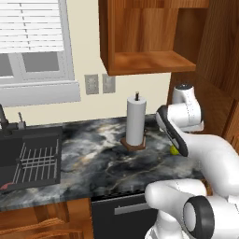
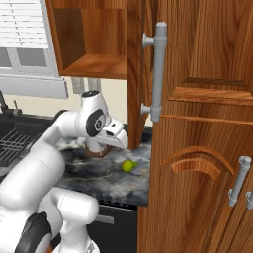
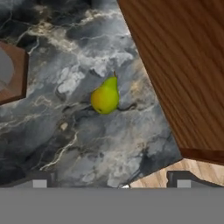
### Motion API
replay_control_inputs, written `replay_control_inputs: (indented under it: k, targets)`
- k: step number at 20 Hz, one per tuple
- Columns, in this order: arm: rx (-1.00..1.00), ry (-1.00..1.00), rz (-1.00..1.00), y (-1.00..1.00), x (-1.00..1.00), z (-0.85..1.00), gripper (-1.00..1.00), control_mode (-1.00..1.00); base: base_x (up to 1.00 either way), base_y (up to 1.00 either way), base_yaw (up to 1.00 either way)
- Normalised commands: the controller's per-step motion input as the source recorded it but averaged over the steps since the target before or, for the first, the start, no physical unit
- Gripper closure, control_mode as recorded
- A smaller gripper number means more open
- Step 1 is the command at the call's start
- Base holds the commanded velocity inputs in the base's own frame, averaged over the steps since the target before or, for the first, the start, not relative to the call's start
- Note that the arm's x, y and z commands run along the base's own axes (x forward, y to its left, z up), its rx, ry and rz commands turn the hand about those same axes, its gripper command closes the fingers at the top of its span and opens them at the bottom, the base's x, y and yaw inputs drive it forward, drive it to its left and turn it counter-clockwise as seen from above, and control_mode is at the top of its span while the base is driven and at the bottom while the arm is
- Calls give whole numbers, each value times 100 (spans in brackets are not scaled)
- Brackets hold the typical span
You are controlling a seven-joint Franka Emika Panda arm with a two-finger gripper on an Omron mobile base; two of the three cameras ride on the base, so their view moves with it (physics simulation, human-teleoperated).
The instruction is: Pick the pear from the counter and place it in the cabinet. Then close the cabinet.
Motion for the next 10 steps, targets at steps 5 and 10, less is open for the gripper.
replay_control_inputs:
  k: [5, 10]
  targets:
    - [0, 7, -4, -1, 41, -49, -100, -100, 0, 0, 0]
    - [2, 6, -3, 0, 51, -42, -100, -100, 0, 0, 0]
